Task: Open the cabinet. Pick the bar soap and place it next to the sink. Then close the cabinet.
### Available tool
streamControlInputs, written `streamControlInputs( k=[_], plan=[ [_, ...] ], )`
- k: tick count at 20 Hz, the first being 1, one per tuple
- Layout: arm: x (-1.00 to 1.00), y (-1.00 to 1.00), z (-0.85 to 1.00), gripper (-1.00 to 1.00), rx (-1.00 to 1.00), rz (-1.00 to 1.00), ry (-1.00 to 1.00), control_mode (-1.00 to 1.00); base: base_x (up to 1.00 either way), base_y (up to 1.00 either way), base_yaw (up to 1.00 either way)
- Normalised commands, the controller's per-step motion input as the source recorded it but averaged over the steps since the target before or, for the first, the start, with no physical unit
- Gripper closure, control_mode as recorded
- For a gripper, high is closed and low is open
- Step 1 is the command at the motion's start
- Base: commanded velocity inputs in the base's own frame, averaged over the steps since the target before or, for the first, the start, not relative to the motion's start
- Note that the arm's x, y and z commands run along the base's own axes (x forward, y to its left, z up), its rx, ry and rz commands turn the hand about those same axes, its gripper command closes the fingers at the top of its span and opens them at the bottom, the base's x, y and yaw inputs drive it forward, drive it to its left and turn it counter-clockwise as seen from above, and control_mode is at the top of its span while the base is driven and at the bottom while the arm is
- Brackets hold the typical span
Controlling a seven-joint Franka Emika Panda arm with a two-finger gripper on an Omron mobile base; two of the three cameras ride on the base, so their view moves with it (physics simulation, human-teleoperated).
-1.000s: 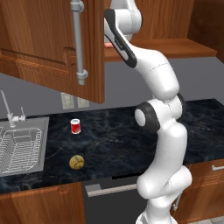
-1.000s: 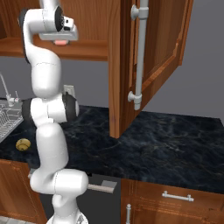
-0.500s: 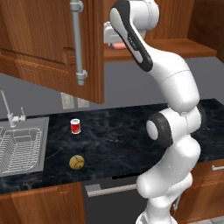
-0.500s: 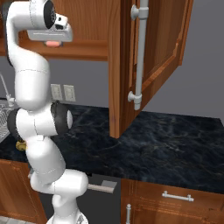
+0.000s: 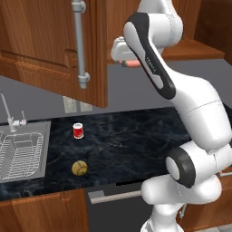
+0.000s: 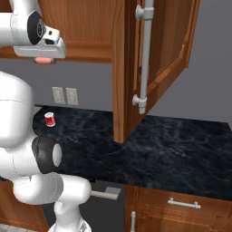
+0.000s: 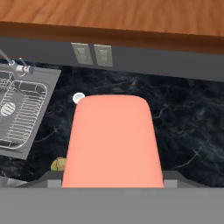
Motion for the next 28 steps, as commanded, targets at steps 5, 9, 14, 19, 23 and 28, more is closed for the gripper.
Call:
streamControlInputs(
  k=[5,9,14,19,23,28],
  plan=[
    [-0.99,-0.26,-0.58,1.0,0.0,-0.01,0.0,-1.0,0.0,0.0,0.0],
    [-0.81,-0.3,-0.73,1.0,0.0,0.0,0.0,-1.0,0.0,0.0,0.0],
    [-0.46,-0.21,-0.65,1.0,0.0,0.0,0.0,-1.0,0.0,0.0,0.0],
    [0.06,-0.08,-0.39,1.0,0.0,0.08,0.02,-1.0,0.0,0.0,0.0],
    [0.64,0.0,-0.32,1.0,0.0,0.27,0.04,-1.0,0.0,0.0,0.0],
    [0.73,0.0,-0.14,1.0,0.0,0.44,0.09,-1.0,0.0,0.0,0.0]
  ],
)
